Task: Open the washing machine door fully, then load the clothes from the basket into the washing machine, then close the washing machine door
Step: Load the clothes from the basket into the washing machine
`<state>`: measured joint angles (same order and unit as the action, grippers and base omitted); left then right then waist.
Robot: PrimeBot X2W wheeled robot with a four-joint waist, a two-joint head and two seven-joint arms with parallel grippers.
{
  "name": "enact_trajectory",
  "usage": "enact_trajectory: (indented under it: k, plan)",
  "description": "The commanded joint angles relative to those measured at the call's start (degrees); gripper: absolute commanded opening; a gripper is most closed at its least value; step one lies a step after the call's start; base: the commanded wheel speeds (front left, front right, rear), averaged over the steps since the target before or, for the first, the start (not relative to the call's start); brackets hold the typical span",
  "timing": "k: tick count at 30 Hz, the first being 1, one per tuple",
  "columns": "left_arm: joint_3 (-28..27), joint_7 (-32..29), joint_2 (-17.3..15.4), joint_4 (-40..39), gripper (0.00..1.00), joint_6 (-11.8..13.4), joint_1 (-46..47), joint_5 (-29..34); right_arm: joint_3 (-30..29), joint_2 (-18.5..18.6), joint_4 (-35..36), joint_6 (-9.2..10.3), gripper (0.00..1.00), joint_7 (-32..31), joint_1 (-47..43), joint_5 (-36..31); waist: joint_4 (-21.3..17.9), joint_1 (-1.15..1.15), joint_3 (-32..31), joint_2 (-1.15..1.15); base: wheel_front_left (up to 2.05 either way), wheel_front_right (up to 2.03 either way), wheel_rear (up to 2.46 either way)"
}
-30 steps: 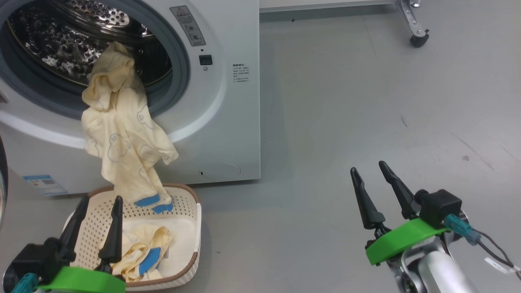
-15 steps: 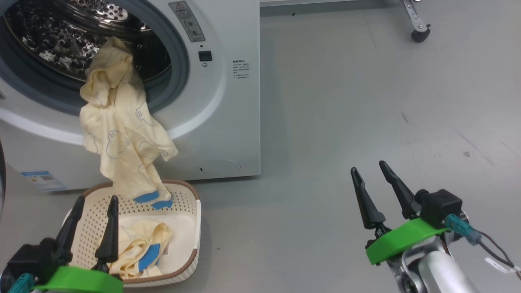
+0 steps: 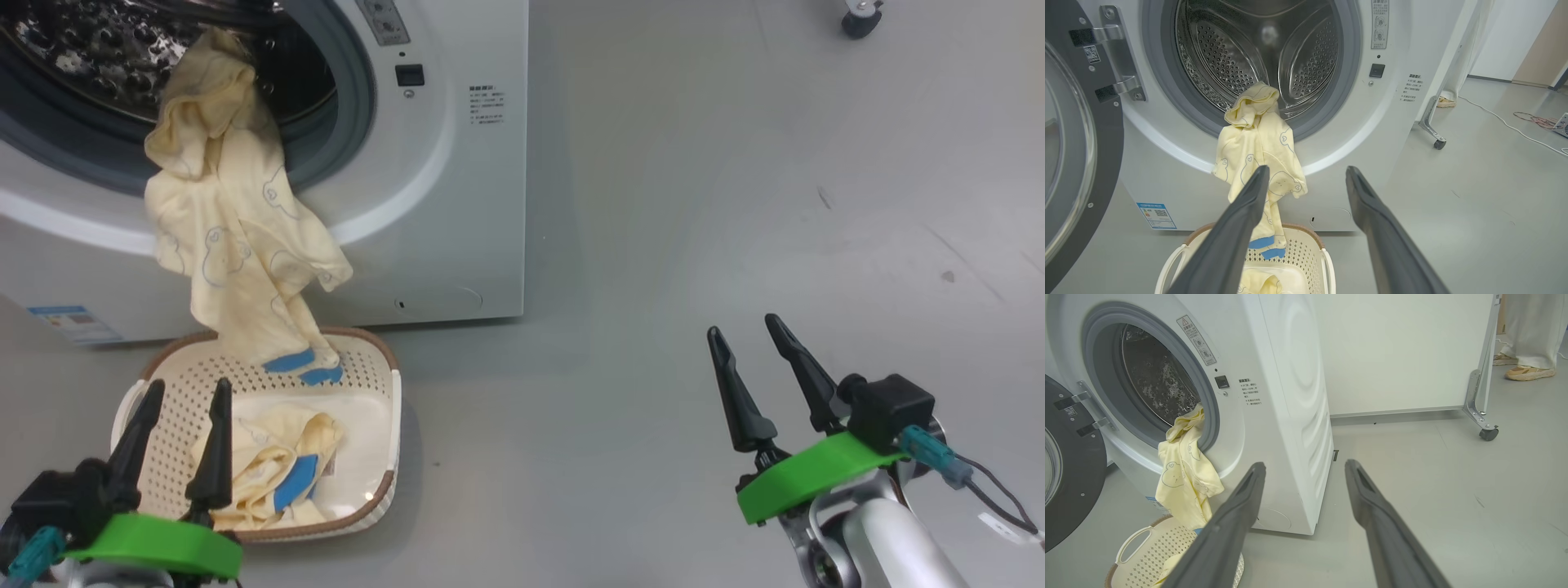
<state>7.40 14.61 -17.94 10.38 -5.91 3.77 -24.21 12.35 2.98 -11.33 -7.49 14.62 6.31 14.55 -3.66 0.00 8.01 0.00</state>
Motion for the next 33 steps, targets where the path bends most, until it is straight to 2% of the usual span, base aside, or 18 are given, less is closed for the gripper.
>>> enact_trajectory:
  k: [1,11,18,27,33]
  plan:
    - [-2.5,0.0,-1.6,-0.9,1.00,-0.2,4.3,0.0,0.7,-0.1,2.2,0.00,1.00,0.4,2.5,-0.6,0.4,0.00,2.3,0.00,0.00,0.00,0.00]
    - [-1.8,-2.1,-4.3,5.9,1.00,-1.1,15.1,-3.0,0.4,-0.1,4.3,0.00,1.00,0.4,5.4,-2.3,0.2,0.00,12.0,0.00,0.00,0.00,0.00]
    - [0.3,-2.6,-8.0,14.1,1.00,-1.5,26.0,-5.9,0.5,-0.1,6.6,0.00,1.00,0.4,6.9,-3.1,-1.2,0.00,19.9,0.00,0.00,0.00,0.00]
    - [7.8,-3.3,-13.4,24.8,1.00,-1.6,40.7,-13.9,0.2,-0.1,9.3,0.00,1.00,0.4,8.1,-3.0,-3.7,0.00,27.5,0.00,0.00,0.00,0.00]
    - [12.2,-3.5,-15.0,31.5,1.00,-1.6,48.6,-17.7,0.9,-0.1,10.3,0.00,1.00,0.4,8.8,-2.5,-5.1,0.00,30.4,0.00,0.00,0.00,0.00]
